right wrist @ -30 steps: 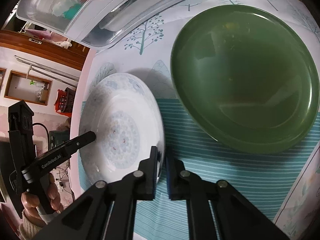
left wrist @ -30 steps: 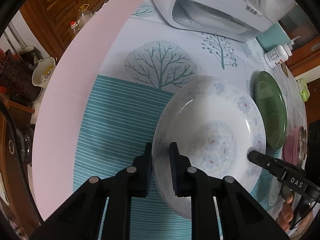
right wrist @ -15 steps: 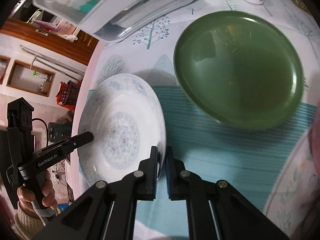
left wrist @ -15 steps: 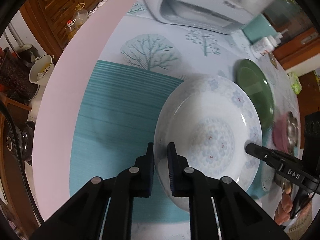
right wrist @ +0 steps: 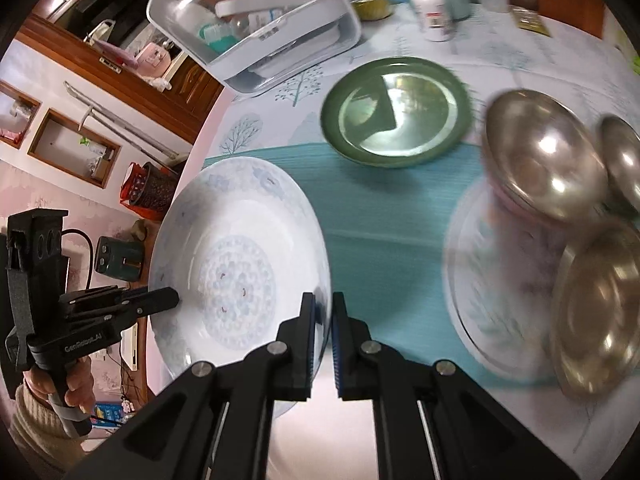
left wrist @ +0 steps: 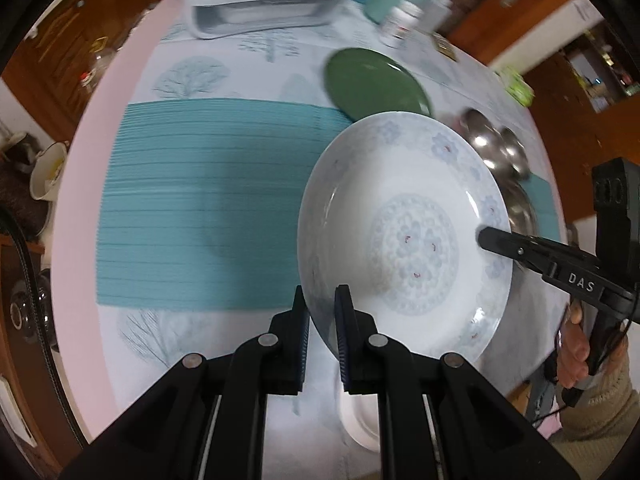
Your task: Organize plates and bowls
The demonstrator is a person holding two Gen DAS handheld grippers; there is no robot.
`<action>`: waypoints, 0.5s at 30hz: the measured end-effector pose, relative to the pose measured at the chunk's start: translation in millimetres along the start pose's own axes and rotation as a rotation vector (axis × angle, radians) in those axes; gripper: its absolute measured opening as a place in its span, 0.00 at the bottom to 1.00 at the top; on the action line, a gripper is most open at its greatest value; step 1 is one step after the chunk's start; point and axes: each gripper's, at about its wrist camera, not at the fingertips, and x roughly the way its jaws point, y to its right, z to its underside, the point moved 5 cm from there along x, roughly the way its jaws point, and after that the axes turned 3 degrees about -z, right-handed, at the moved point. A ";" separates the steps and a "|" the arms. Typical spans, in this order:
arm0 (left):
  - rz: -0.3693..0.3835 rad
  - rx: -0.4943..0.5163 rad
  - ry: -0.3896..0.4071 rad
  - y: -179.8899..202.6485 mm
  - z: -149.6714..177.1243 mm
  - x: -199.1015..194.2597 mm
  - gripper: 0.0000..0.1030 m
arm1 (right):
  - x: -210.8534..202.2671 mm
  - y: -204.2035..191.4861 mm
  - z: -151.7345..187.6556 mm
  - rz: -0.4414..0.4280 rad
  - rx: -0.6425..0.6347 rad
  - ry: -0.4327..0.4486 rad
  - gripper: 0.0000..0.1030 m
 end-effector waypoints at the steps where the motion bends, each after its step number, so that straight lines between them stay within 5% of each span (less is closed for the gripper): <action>1: 0.008 0.014 0.001 8.6 6.7 -2.3 0.10 | -8.7 2.6 8.9 0.006 0.005 0.009 0.07; 15: 0.056 0.142 -0.068 70.9 86.5 18.2 0.10 | -47.8 35.8 120.4 0.107 0.034 0.038 0.08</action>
